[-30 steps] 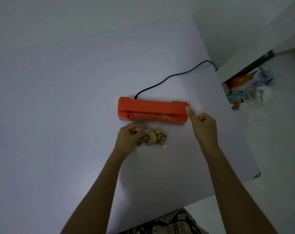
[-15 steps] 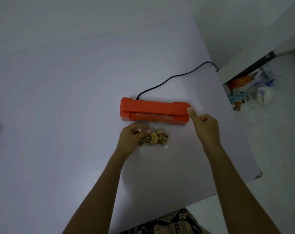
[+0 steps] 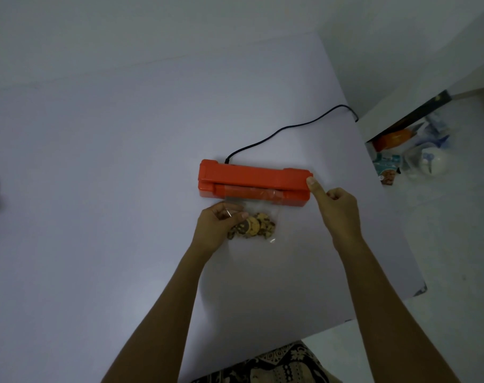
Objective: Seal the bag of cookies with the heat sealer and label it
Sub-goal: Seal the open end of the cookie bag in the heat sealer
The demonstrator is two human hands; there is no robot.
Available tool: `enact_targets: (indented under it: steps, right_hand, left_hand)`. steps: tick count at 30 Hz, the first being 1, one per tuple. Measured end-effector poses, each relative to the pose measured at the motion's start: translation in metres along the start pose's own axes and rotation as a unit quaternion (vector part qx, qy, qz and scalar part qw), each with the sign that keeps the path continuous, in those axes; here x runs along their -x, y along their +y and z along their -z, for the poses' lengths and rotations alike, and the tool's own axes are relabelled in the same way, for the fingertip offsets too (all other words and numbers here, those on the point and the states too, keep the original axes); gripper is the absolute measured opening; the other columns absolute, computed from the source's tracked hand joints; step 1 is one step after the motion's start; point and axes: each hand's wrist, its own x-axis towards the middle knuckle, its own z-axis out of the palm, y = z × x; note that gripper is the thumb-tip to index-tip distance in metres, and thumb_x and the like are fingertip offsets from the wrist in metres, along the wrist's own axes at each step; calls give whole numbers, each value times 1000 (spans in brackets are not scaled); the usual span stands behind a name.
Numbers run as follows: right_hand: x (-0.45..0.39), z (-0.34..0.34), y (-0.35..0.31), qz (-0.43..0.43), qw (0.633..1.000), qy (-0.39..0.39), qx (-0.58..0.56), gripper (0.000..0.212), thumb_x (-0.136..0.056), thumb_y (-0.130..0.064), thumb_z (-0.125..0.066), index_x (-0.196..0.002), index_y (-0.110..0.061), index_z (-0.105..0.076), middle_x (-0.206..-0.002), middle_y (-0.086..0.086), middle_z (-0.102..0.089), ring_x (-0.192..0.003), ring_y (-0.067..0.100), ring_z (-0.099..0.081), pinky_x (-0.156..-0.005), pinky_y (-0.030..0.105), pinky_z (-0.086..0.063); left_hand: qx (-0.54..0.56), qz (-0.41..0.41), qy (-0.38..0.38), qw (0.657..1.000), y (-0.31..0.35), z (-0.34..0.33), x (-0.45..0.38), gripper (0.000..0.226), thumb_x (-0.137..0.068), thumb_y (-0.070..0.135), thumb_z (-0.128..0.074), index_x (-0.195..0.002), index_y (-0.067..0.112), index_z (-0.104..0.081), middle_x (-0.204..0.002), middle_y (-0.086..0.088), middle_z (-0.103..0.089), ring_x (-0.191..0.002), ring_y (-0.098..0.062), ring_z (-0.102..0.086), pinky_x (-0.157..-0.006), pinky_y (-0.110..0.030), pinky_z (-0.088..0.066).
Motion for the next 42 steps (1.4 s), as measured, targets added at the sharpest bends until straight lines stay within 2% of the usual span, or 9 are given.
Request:
enact_targets:
  steps: [5, 9, 12, 15, 18, 22, 28, 36, 42]
  right_hand:
    - [3, 1, -4, 11, 1000, 6, 7, 59, -77, -63, -65, -59, -19, -31, -56, -1, -32, -52, 13, -32, -56, 31, -32]
    - [18, -2, -7, 51, 997, 45, -44, 58, -81, -58, -64, -55, -17, -32, -51, -2, -32, -48, 10, -30, -54, 28, -33]
    - [29, -4, -10, 81, 989, 66, -102, 61, -86, -55, -59, -56, -6, -37, -53, 6, -37, -48, 11, -33, -53, 27, -36]
    - [38, -8, -8, 94, 985, 73, -126, 58, -95, -47, -51, -62, 1, -54, -57, 6, -56, -54, 11, -54, -63, 26, -47]
    - [43, -16, 2, 76, 991, 44, -105, 49, -100, -38, -46, -66, -8, -66, -65, 2, -68, -66, 13, -65, -69, 26, -53]
    - [44, -26, 15, 12, 997, -54, 46, 35, -95, -32, -54, -82, -5, -72, -78, 12, -71, -76, 25, -67, -63, 27, -46]
    - [50, -40, 7, 18, 992, -128, -8, 13, -90, -30, -62, -98, -26, -72, -88, -14, -69, -82, -3, -61, -67, 15, -42]
    - [58, -41, -3, 55, 995, -73, -40, 15, -91, -26, -61, -82, -18, -70, -78, -5, -72, -75, 9, -66, -64, 20, -45]
    - [63, -37, -14, 96, 994, -48, -11, 12, -91, -21, -62, -83, -17, -69, -75, -3, -69, -67, 4, -64, -55, 11, -45]
  left_hand:
    - [-51, -25, 21, 998, -1, 2, 4, 32, -79, 32, -77, -104, 15, -66, -91, -4, -74, -84, -17, -72, -81, -40, -59]
    - [-97, -60, 114, 987, 9, 11, 15, 37, -82, 28, -74, -111, 19, -52, -88, 9, -66, -80, -1, -64, -64, -13, -47]
    - [-103, -85, 167, 977, 13, 21, 14, 42, -81, 23, -75, -110, 18, -46, -92, 7, -60, -80, -7, -61, -63, -16, -44]
    - [-97, -133, 182, 969, 16, 27, 8, 52, -78, 14, -76, -115, 19, -40, -104, -3, -55, -88, -18, -60, -66, -21, -48]
    - [-119, -178, 163, 963, 23, 36, -1, 75, -80, 17, -76, -139, 22, -31, -132, -6, -41, -108, -18, -54, -83, -26, -52]
    - [-205, -206, 53, 955, 34, 53, -17, 84, -83, 20, -74, -150, 25, -23, -154, -4, -23, -138, -28, -36, -104, -52, -44]
    - [-267, -200, -8, 943, 60, 65, -25, 69, -78, 7, -76, -139, 15, -44, -140, -5, -48, -119, -22, -50, -102, -48, -46]
    - [-278, -188, -10, 942, 72, 70, -26, 69, -72, 10, -82, -134, 16, -53, -134, -4, -56, -111, -19, -55, -98, -37, -48]
    - [-300, -179, -13, 937, 75, 71, -27, 71, -70, 14, -83, -134, 16, -53, -132, -5, -58, -112, -23, -57, -97, -39, -49]
